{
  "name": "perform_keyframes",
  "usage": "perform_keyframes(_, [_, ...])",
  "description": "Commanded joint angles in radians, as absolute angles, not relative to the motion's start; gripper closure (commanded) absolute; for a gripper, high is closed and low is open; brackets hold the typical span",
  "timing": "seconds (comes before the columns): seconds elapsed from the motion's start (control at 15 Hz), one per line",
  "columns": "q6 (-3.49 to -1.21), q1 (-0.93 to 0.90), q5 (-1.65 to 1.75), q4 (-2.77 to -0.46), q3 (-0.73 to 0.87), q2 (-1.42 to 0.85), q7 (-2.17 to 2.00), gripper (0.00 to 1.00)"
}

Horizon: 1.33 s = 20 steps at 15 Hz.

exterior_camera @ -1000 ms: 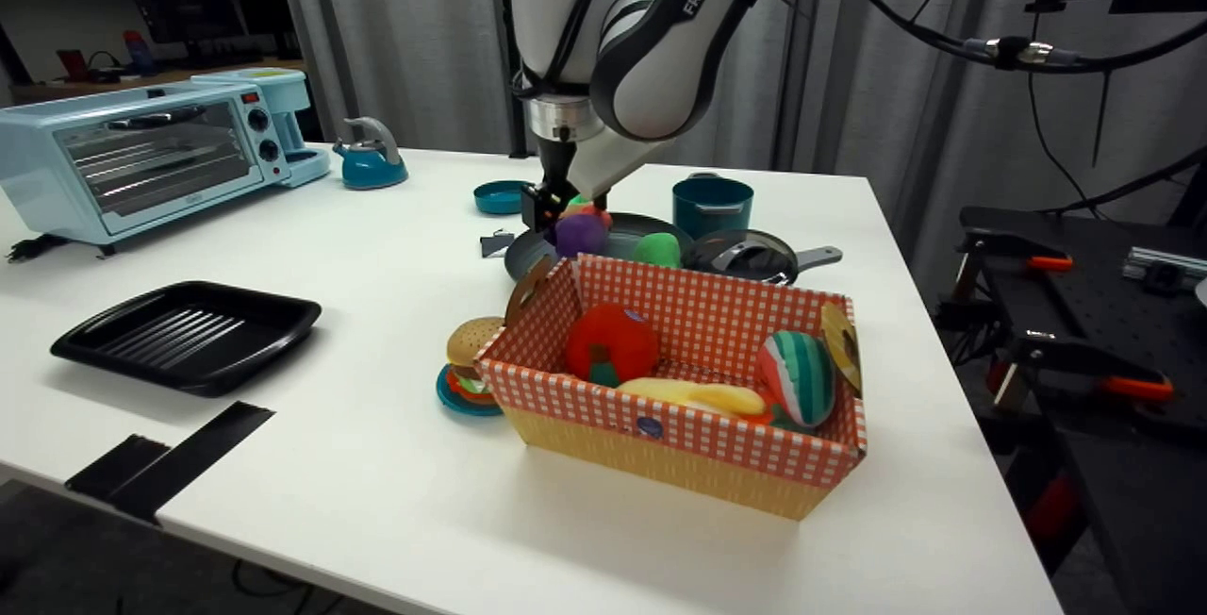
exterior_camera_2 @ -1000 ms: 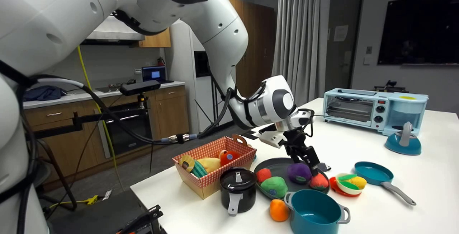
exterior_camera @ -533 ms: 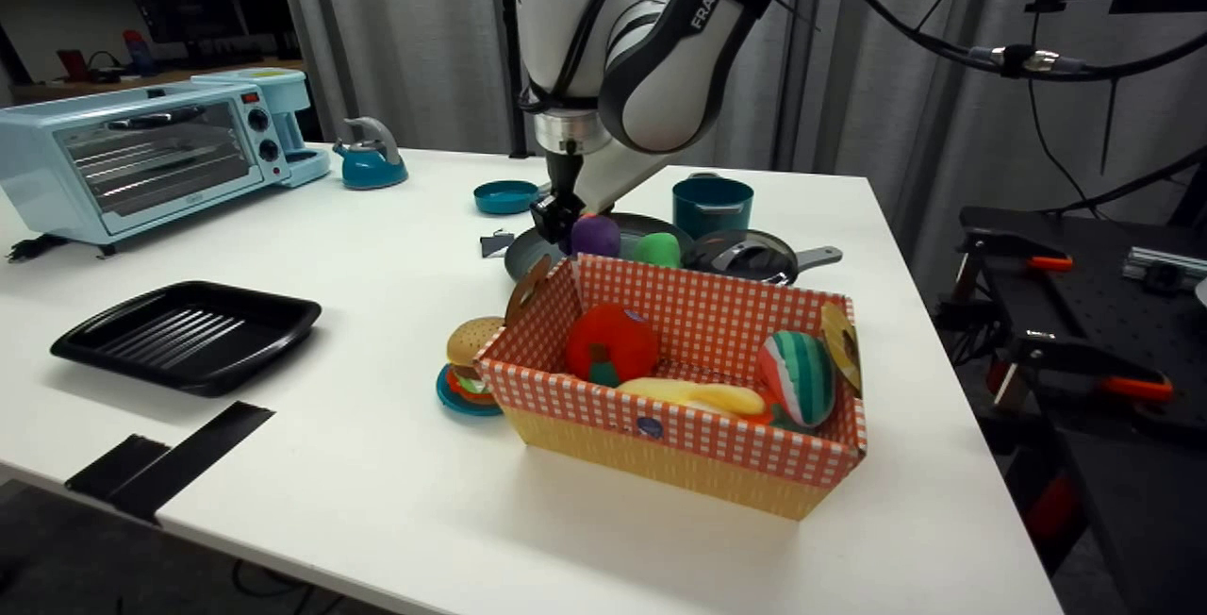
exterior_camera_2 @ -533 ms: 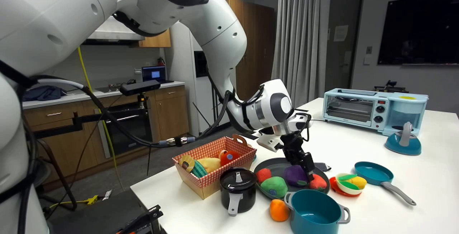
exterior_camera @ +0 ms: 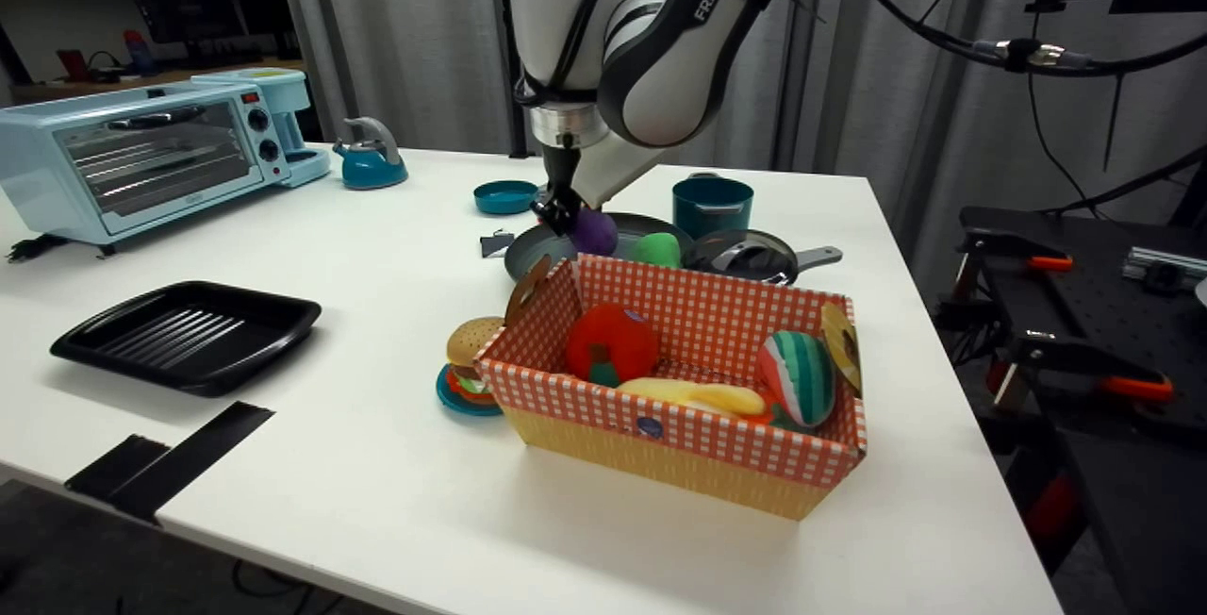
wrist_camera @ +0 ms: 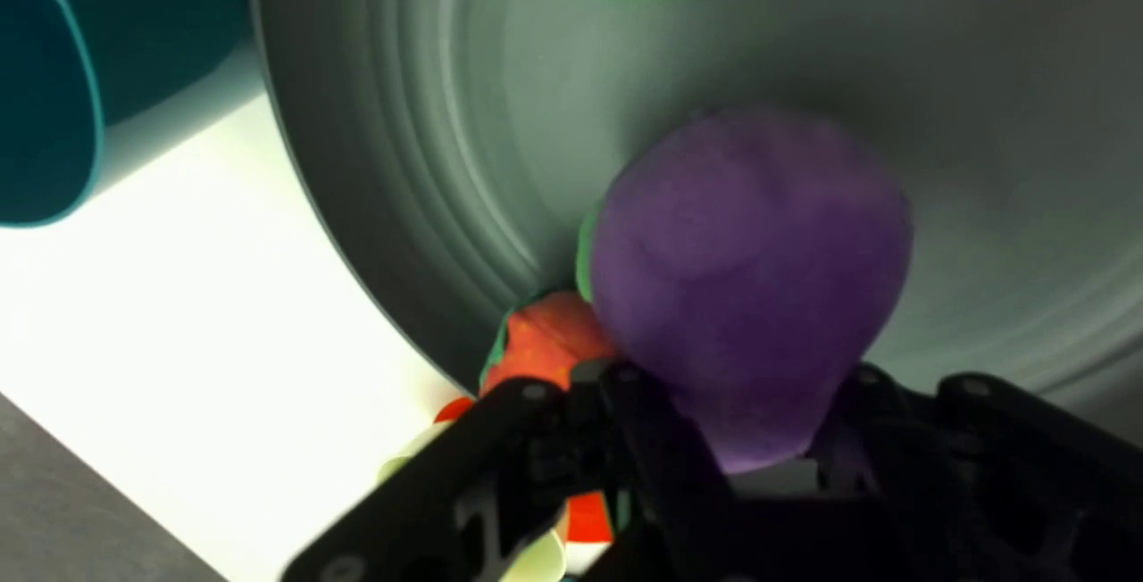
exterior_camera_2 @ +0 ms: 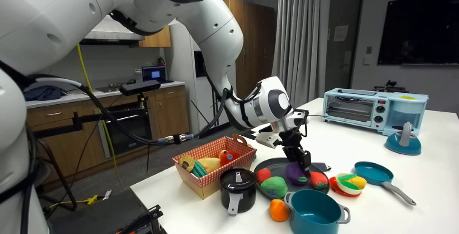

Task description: Take the apple and the pear plush toys from the plate, put them in the box, and put the purple plush toy in the blue pot

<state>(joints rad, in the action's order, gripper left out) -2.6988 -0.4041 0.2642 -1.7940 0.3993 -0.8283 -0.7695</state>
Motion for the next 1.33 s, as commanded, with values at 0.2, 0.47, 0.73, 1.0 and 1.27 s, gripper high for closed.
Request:
perform_keyframes(0.2, [-2.638,-0.533,0.373,-2.030,0.511,-0.564,-0.840,0.94])
perform_keyframes(0.47, [-2.640,-0.547,0.534,-2.130,0.567,-0.405,-0.961,0.94])
perform_keyframes(0.73, [-2.641,-0.460,0.671,-2.196,0.548,-0.292,-1.081,0.94])
perform_keyframes(1.0, [-2.628,-0.333,0.735,-2.278,0.452,-0.224,-1.138,0.94])
perform_keyframes(1.27, [-2.625,-0.217,0.733,-2.347,0.363,-0.198,-1.134,0.94])
